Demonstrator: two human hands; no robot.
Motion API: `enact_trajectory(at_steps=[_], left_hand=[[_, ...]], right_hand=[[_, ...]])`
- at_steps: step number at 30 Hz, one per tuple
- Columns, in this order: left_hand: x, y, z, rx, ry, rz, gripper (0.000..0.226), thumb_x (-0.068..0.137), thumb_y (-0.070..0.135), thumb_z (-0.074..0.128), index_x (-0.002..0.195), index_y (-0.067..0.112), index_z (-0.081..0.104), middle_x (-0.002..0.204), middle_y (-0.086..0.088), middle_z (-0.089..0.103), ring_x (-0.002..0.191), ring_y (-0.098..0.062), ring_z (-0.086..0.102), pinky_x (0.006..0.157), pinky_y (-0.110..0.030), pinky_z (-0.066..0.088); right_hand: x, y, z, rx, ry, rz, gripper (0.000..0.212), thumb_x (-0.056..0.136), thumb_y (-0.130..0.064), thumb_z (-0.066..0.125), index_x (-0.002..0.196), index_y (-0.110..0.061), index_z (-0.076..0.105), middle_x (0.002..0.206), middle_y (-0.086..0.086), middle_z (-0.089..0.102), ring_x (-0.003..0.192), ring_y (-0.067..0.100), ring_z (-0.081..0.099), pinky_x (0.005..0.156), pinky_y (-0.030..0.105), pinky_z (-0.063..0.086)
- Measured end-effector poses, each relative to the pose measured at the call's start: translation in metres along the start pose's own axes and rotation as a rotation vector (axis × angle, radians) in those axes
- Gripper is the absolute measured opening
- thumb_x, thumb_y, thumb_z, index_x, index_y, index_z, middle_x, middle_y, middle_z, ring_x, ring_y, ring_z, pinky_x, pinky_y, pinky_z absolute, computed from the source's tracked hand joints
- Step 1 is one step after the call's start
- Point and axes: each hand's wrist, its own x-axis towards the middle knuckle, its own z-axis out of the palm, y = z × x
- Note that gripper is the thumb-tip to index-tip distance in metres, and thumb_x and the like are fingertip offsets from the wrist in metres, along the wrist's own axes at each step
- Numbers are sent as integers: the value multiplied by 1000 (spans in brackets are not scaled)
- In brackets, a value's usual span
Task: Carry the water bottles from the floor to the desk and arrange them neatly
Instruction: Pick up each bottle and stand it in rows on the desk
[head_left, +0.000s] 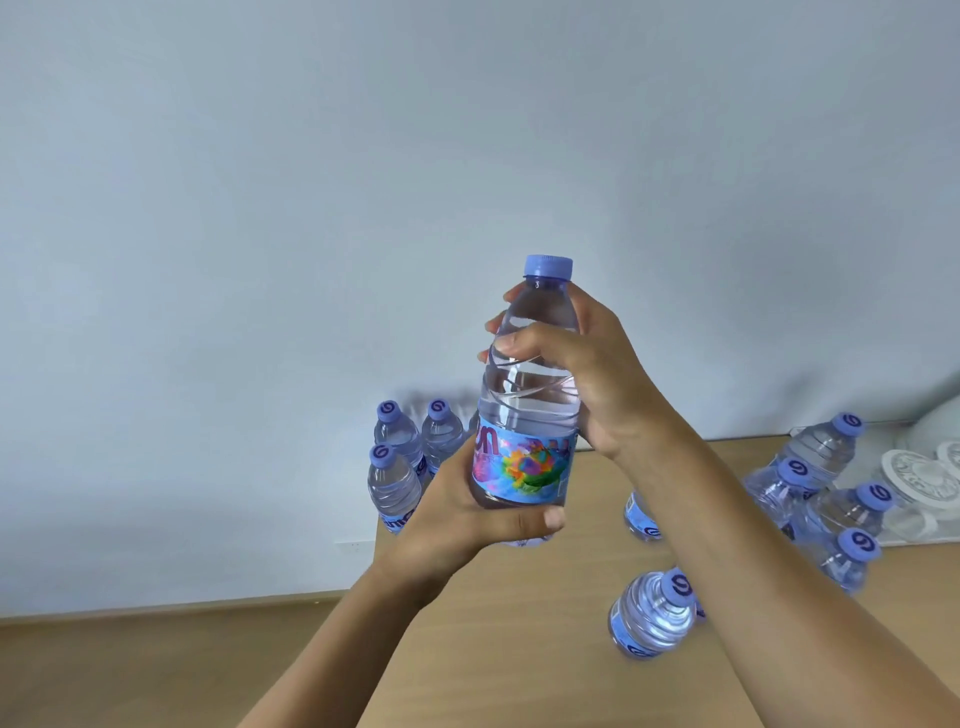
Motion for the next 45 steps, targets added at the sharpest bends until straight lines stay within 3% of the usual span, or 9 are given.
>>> enact_trajectory(at_steps=[5,8,11,17,24,30,35,39,45], left_hand=[[0,2,2,11,105,39,56,55,21,88,104,11,64,90,-11,74,80,-20,71,67,-26,57],[1,-1,10,99,290,94,52,56,18,89,101,15,63,85,-3,74,76,-17,72,63,-23,56],[0,-5,13,207,415,118,60,54,23,91,106,21,61,89,8,74,80,-10,72,66,-21,56],[-3,-7,14,197,299,118,63,57,22,95,109,24,60,95,9,74,85,-9,72,69,-17,54],[-6,5,8,22,76,85,54,64,5,87,110,13,60,88,-2,71,76,-15,67,64,-25,55],[-8,3,14,65,180,98,42,64,5,85,100,8,63,80,-6,73,69,-18,70,60,-25,54],[-7,1,19,144,360,132,50,55,16,88,97,17,62,83,-2,74,73,-20,71,61,-25,57],[-10,-1,19,130,304,137,60,58,13,92,108,19,61,93,0,74,83,-17,72,70,-26,58],[-13,-1,18,12,232,93,64,57,13,92,113,19,61,95,-1,73,85,-14,69,73,-32,59]], right_hand=[[0,-4,0,-40,-29,-24,40,61,-21,78,98,-19,62,93,5,72,86,27,73,73,38,59],[-4,-3,6,-199,108,-79,40,68,-25,81,102,-17,62,89,-4,70,80,15,71,68,27,57],[-7,4,10,-170,235,-51,38,68,-22,83,99,-13,62,84,-2,68,76,14,69,73,35,60],[-7,1,8,-85,235,-51,22,67,-1,72,83,-10,60,71,-1,65,60,14,64,56,24,52],[-4,-10,-2,146,27,6,34,50,-7,69,82,-14,65,79,6,68,76,28,69,72,37,57],[-7,-11,-1,-78,0,-27,29,68,-13,72,94,-15,61,98,16,72,91,34,72,82,41,59],[-13,-4,11,-204,177,-65,25,77,-17,81,89,-13,60,80,2,67,75,15,68,68,33,59],[-15,-4,13,-107,190,-43,19,73,-4,73,79,-14,58,72,2,63,67,18,64,60,30,56],[-11,-7,7,15,94,-3,16,64,-6,67,68,-21,65,83,9,64,77,26,67,68,34,58]])
